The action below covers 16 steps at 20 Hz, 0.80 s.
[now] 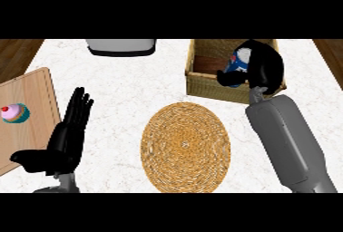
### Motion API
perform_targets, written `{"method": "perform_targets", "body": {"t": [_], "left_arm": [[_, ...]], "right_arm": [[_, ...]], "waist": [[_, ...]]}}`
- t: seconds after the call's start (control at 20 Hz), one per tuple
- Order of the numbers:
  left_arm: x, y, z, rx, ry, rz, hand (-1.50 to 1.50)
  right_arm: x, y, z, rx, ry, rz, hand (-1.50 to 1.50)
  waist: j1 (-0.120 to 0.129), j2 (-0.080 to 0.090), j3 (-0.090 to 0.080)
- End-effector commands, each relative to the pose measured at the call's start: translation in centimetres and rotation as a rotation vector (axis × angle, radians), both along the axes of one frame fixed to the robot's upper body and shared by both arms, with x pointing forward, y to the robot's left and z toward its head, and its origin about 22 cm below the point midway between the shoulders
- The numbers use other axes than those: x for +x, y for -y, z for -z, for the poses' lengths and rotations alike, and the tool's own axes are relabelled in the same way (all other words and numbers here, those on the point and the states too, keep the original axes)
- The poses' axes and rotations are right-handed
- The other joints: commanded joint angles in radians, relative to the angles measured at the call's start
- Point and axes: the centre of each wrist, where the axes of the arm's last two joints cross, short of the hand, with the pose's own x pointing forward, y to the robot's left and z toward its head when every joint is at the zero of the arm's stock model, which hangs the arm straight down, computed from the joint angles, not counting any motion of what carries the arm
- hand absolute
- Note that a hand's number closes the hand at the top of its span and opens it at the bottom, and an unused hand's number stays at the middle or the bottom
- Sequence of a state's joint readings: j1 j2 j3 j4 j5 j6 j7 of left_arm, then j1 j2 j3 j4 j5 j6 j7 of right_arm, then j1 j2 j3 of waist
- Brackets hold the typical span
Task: Pick the can from the placemat and place it in the basket
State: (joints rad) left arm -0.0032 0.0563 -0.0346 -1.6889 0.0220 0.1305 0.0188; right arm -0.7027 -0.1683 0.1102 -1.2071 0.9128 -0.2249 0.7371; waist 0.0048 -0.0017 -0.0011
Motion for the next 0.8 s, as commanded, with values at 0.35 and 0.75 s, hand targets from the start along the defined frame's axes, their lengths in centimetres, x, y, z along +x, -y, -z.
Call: {"method": "perform_targets", "body": {"t": [0.35,0.75], "left_arm": [[0.7,0.6,-2.2,0.003,0.005,-0.004,0.0],[0.0,1.3,-0.9,0.007,0.009,0.006,0.0]], "right_arm": [[1.3,1.8,1.5,0.068,0.095,-0.045,-1.5],[0.8,2.0,-1.4,0.043,0.338,0.024,-1.5]], "waist": [[0.002,0.003,0.001],[0.0,0.001,0.001]]}}
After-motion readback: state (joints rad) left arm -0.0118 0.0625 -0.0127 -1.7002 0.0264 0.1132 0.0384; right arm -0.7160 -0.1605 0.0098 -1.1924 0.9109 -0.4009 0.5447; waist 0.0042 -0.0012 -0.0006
